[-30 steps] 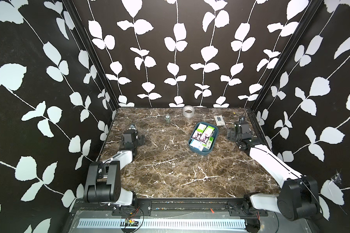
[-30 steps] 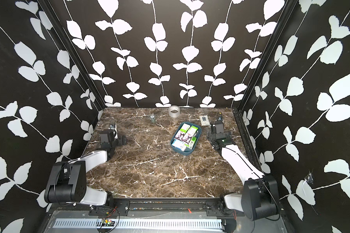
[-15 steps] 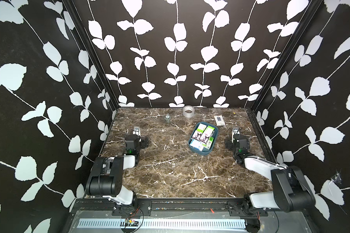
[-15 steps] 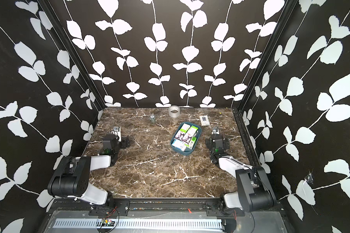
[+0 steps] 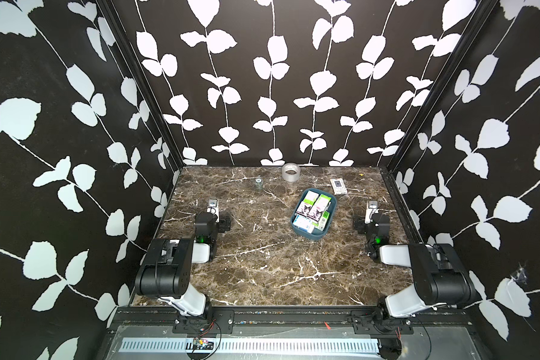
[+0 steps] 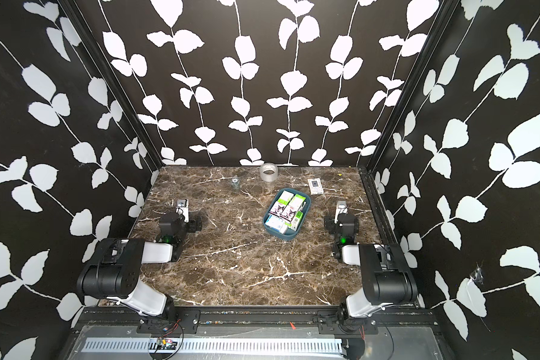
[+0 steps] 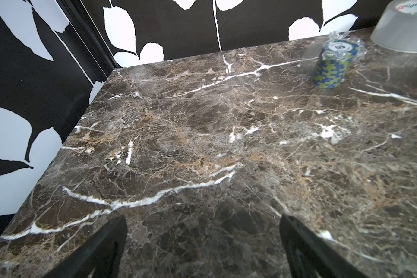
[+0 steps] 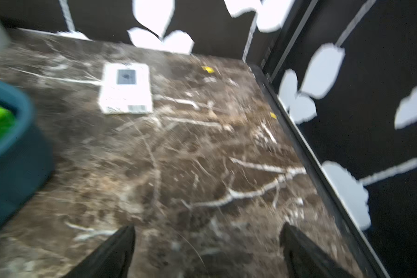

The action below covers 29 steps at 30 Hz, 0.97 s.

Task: Put the pocket tissues into the storage box
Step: Reset both arms

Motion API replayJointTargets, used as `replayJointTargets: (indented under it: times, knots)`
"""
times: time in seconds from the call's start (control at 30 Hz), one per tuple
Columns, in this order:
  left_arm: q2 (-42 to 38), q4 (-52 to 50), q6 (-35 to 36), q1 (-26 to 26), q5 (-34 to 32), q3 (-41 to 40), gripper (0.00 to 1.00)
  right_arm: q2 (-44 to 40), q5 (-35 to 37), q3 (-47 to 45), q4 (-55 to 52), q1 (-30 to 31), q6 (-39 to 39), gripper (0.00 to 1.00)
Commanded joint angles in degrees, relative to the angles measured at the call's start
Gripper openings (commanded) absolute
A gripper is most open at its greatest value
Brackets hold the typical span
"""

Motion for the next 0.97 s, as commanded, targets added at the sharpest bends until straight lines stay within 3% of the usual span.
replayJointTargets:
  times: [0.0, 0.93]
  knots:
    - [-0.9, 1.7, 0.6, 0.1, 0.5, -0.2, 0.99, 0.5, -4.6, -0.4, 4.2, 0.1, 1.3, 0.99]
    - [-1.1, 1.0, 0.6, 0.1, 0.3, 0.1, 0.99, -0.2, -4.3, -0.1, 2.5, 0.2, 1.3, 0.99]
